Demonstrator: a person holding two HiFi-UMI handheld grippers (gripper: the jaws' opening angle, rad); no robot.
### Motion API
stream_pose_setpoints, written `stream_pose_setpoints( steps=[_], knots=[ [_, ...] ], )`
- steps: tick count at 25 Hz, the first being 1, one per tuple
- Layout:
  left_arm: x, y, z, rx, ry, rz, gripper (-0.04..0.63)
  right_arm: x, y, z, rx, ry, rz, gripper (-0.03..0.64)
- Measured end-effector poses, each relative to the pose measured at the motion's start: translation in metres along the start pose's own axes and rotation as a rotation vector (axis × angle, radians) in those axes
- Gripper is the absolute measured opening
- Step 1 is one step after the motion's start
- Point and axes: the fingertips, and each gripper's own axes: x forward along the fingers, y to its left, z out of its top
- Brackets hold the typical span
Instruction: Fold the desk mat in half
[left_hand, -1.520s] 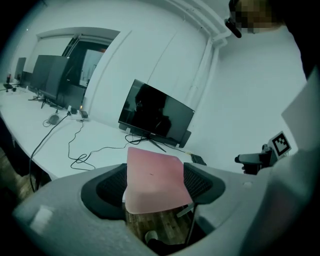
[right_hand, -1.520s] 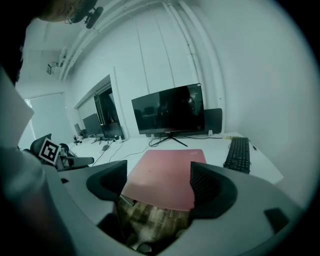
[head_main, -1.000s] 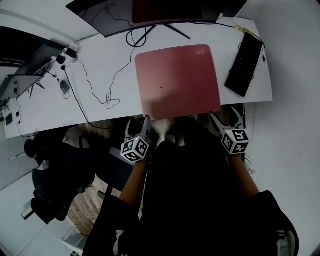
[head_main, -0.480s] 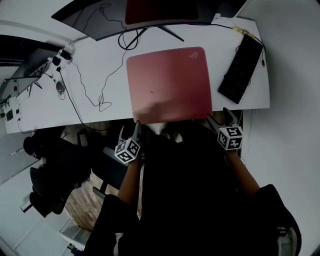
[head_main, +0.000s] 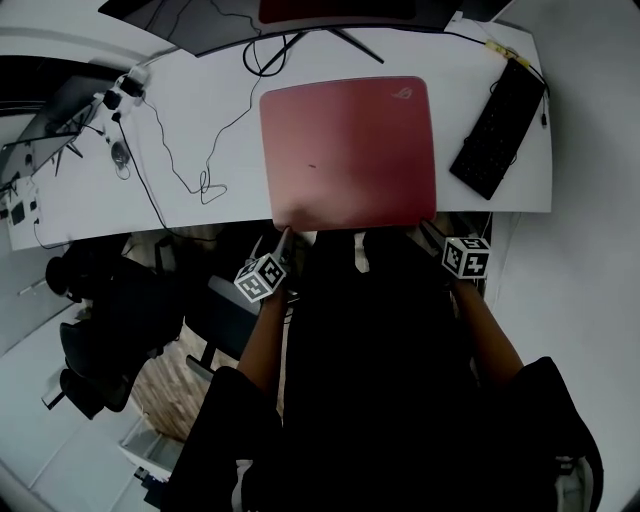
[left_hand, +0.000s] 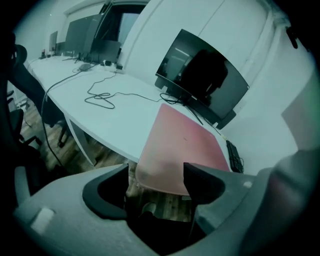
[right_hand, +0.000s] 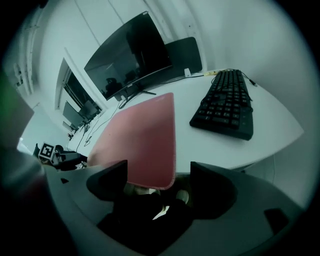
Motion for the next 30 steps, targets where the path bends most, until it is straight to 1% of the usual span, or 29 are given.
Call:
stream_pose_setpoints(
  steps=[6,8,11,14,16,19,20,21,24,25,27,28,30],
  knots=[
    [0.015,0.008,-0.011,-0.002,0.066,-0.043,0.341,0.018,-0.006,-0.022,0.229,0.072,0.041,0.388],
    [0.018,0.011,-0.017,-0.020,0.088,-0.054,0.341,0.021,-0.002,-0.027,0.244,0.096,0.047,0.388],
    [0.026,0.016,-0.022,-0.066,0.099,-0.072,0.341,0.033,0.008,-0.031,0.237,0.119,0.080,0.388],
    [0.035,0.020,-0.028,-0.099,0.118,-0.092,0.339,0.042,0.008,-0.032,0.256,0.112,0.081,0.387],
    [0.042,0.016,-0.029,-0.108,0.140,-0.126,0.339,0.045,0.007,-0.031,0.281,0.107,0.076,0.383],
    [0.048,0.008,-0.027,-0.116,0.178,-0.177,0.329,0.047,0.005,-0.032,0.288,0.102,0.057,0.310],
    [0.049,0.007,-0.028,-0.123,0.187,-0.186,0.293,0.046,0.003,-0.033,0.285,0.103,0.047,0.284],
    [0.049,0.007,-0.029,-0.131,0.192,-0.190,0.249,0.046,-0.001,-0.034,0.286,0.105,0.037,0.260],
    [0.048,0.008,-0.029,-0.146,0.197,-0.188,0.237,0.042,-0.010,-0.035,0.305,0.105,0.013,0.143],
    [0.047,0.009,-0.029,-0.149,0.198,-0.184,0.225,0.041,-0.012,-0.034,0.311,0.104,0.013,0.123],
    [0.043,0.011,-0.029,-0.144,0.202,-0.174,0.172,0.038,-0.013,-0.034,0.316,0.105,0.020,0.086],
    [0.040,0.012,-0.029,-0.134,0.205,-0.172,0.137,0.036,-0.013,-0.034,0.313,0.105,0.024,0.057],
    [0.034,0.012,-0.028,-0.107,0.210,-0.180,0.089,0.032,-0.012,-0.033,0.303,0.104,0.036,0.028]
  ],
)
